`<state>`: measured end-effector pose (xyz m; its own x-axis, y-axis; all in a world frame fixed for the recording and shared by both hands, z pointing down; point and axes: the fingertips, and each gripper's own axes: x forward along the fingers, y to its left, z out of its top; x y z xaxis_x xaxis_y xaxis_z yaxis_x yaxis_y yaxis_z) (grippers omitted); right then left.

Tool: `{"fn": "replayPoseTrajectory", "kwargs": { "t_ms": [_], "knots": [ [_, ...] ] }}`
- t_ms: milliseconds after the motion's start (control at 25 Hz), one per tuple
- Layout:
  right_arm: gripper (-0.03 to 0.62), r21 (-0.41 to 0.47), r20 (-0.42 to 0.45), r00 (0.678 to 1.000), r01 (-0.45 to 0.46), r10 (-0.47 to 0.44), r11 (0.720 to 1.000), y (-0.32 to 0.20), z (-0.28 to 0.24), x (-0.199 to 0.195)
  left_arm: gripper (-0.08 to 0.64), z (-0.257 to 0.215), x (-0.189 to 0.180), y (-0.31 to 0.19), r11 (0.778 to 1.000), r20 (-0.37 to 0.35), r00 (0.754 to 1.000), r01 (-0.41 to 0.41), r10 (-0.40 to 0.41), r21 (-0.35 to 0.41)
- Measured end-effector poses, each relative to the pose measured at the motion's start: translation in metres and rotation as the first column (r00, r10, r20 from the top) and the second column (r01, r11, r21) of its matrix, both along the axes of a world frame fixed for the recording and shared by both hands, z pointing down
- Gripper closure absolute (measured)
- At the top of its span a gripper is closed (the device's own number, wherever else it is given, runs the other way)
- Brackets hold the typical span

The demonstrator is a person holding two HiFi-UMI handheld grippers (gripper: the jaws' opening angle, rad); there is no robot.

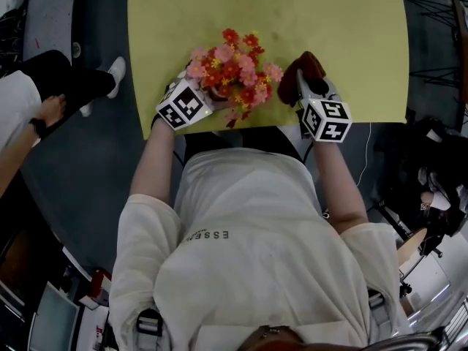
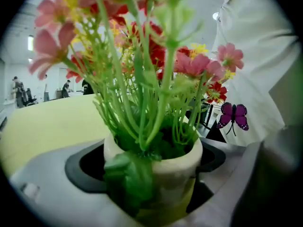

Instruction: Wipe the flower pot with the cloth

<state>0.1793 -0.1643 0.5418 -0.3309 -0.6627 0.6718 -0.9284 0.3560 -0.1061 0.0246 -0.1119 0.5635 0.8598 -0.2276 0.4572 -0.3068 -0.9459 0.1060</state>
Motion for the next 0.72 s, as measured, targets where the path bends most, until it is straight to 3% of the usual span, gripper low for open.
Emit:
{"fn": "replayPoseTrajectory", "kwargs": {
  "t_ms": [200,400,720],
  "knots": [
    [0.534,0.030,-0.002,0.998,0.057,-0.057,0.998,0.000,-0.014,-0.008,0.002,-0.050,-0.002,-0.016,0.993,-0.084,0.991,0.111,-0.108,0.034],
    [0.534,0.096,0.028,0.989,0.140,-0.144,0.985,-0.008,-0.035,-0.041,0.002,-0.106,-0.012,-0.038,0.966,-0.135,0.961,0.252,-0.242,0.058],
    [0.534,0.244,0.070,0.931,0.334,-0.360,0.911,-0.003,-0.082,-0.124,0.001,-0.177,-0.017,-0.045,0.941,-0.187,0.922,0.336,-0.338,-0.044]
  ]
}}
